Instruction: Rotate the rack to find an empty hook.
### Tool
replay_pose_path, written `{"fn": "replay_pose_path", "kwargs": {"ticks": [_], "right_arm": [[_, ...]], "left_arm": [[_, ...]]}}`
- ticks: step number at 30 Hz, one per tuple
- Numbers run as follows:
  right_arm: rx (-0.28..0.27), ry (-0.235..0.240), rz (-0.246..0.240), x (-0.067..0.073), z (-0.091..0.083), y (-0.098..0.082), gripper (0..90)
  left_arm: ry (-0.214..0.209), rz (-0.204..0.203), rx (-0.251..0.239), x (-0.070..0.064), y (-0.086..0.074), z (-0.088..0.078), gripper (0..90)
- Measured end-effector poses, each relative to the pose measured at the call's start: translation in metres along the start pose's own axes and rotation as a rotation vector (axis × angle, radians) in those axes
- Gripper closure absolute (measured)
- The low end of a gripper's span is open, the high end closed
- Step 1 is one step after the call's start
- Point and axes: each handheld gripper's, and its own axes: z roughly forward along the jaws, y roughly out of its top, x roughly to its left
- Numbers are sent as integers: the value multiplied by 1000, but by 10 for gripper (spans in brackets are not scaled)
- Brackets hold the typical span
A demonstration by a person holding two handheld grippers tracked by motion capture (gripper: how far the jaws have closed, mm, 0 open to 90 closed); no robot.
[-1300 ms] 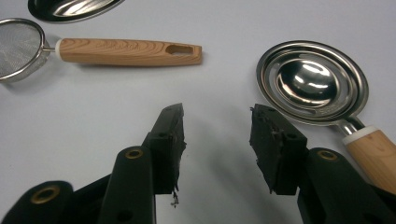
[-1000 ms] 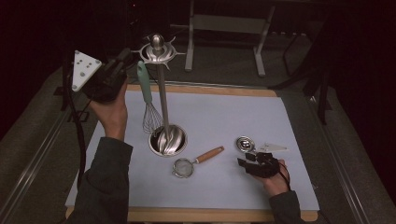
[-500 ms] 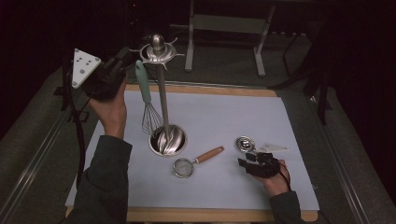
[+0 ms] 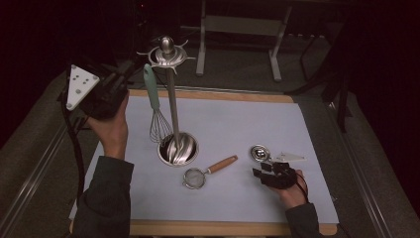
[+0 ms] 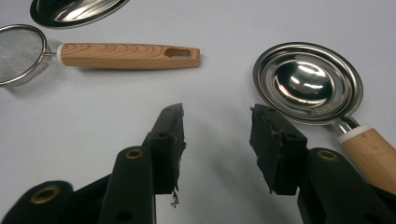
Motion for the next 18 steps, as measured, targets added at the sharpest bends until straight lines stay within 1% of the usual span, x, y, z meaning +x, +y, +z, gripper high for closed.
{"fn": "replay_pose_path", "kwargs": {"ticks": [4,5,12,14,18], "right_arm": [[3,0,-3,0,1,0,541],[2,-1,-2,0,1,0,541],[3,-2,6,-2,1,-1,541],[1,-2,5,-2,1,-2,541],[0,0,6,-2,0,-2,541]], "left_arm": [[-3,-7,8,0,-9,-8,897],[-4,-15,7,0,-13,-10,897],[-4,-33,36,-3,-37,-19,897],[-5,-17,52,-5,-42,-22,897],[-14,-11,61,-11,-53,-27,897]]}}
